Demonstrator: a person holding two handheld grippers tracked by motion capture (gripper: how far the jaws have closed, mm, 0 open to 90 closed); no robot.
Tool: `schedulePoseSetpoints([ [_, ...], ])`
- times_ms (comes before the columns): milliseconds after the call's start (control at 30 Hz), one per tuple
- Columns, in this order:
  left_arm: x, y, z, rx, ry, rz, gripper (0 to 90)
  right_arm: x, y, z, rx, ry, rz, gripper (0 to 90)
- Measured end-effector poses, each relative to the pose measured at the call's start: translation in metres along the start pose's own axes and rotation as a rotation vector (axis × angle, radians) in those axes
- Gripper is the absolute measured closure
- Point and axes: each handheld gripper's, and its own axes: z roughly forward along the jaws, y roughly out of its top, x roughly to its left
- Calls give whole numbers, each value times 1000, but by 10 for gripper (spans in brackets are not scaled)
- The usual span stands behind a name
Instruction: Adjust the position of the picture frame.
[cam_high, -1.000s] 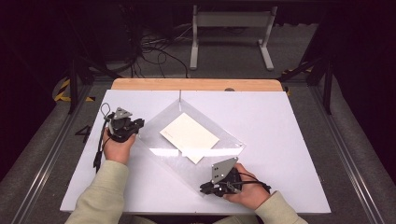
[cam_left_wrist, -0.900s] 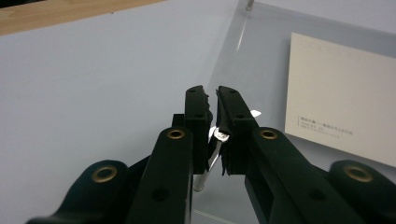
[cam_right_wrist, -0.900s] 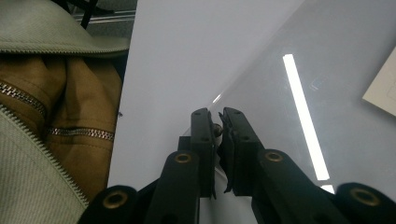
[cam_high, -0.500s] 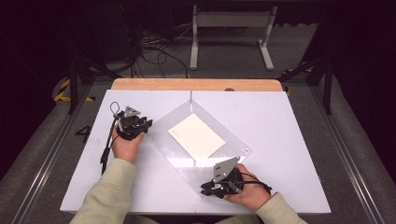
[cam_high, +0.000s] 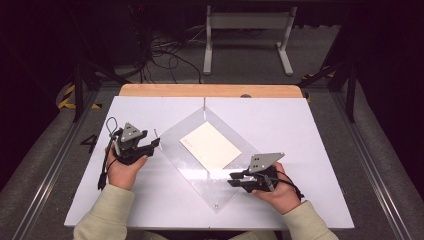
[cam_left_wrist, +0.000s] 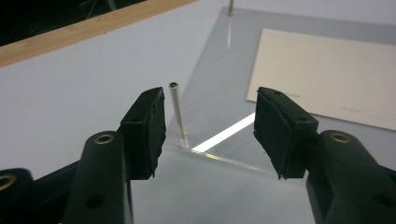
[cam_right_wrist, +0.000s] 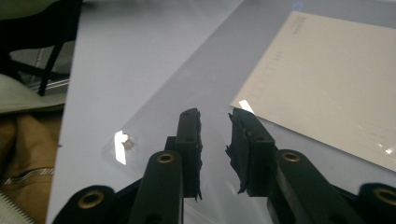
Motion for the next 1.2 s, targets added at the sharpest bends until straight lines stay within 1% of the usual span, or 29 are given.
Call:
schedulePoseSetpoints([
  [33, -3, 2, -3, 8, -30, 12, 421, -4, -2, -3, -12, -17, 18, 698],
  [67, -6, 3, -9, 1, -51, 15, 403, -7, -3, -6, -19, -36, 38, 697],
  [100, -8, 3, -12, -8, -64, 11, 406, -11, -5, -10, -23, -63, 54, 702],
  [133, -11, 3, -15, -16, -85, 12, 408, -14, -6, -12, -25, -77, 63, 706],
  [167, -13, 2, -16, -13, -109, 17, 410, -17, -7, -15, -28, -93, 79, 712],
  [233, -17, 0, -17, -3, -132, 36, 429, -24, -9, -21, -32, -128, 105, 741],
  [300, -19, -4, -17, 11, -152, 73, 470, -30, -11, -26, -32, -158, 132, 753],
  [333, -19, -6, -17, 15, -156, 79, 485, -34, -12, -28, -33, -180, 147, 757],
  [367, -20, -9, -17, 14, -173, 85, 486, -36, -13, -30, -31, -196, 153, 759],
  [400, -19, -11, -18, 16, -182, 95, 491, -40, -14, -32, -24, -222, 166, 764],
  [433, -20, -14, -18, 12, -190, 89, 492, -44, -16, -34, -20, -238, 181, 765],
  [467, -20, -17, -18, 12, -202, 94, 490, -47, -17, -35, -18, -247, 195, 768],
  [500, -20, -19, -18, 11, -205, 99, 486, -52, -20, -37, -8, -267, 214, 773],
  [567, -21, -24, -18, 17, -220, 88, 488, -58, -23, -39, 7, -293, 231, 779],
  [633, -23, -28, -19, 21, -240, 76, 507, -65, -28, -43, 12, -323, 263, 785],
  [667, -24, -30, -20, 25, -243, 86, 511, -67, -29, -44, 15, -337, 269, 788],
  [700, -25, -31, -21, 28, -248, 82, 512, -70, -30, -46, 23, -351, 276, 790],
  [767, -27, -34, -22, 51, -250, 88, 512, -75, -33, -49, 43, -386, 276, 792],
  [833, -28, -36, -22, 72, -252, 83, 510, -79, -37, -50, 59, -417, 282, 794],
  [900, -28, -38, -23, 92, -248, 91, 511, -84, -41, -50, 75, -433, 286, 806],
  [967, -29, -39, -22, 111, -242, 101, 505, -87, -44, -49, 102, -447, 288, 813],
  [1000, -29, -40, -21, 118, -241, 97, 499, -89, -46, -48, 121, -455, 284, 816],
  [1033, -30, -41, -20, 124, -240, 88, 488, -90, -47, -48, 130, -458, 286, 815],
  [1100, -29, -43, -17, 141, -237, 90, 471, -92, -50, -45, 159, -459, 288, 805],
  [1133, -29, -43, -17, 145, -232, 92, 466, -93, -52, -45, 152, -456, 284, 807],
  [1167, -29, -44, -16, 150, -234, 86, 463, -93, -52, -45, 152, -454, 282, 815],
  [1200, -29, -44, -15, 152, -234, 87, 462, -93, -51, -45, 159, -437, 280, 848],
])
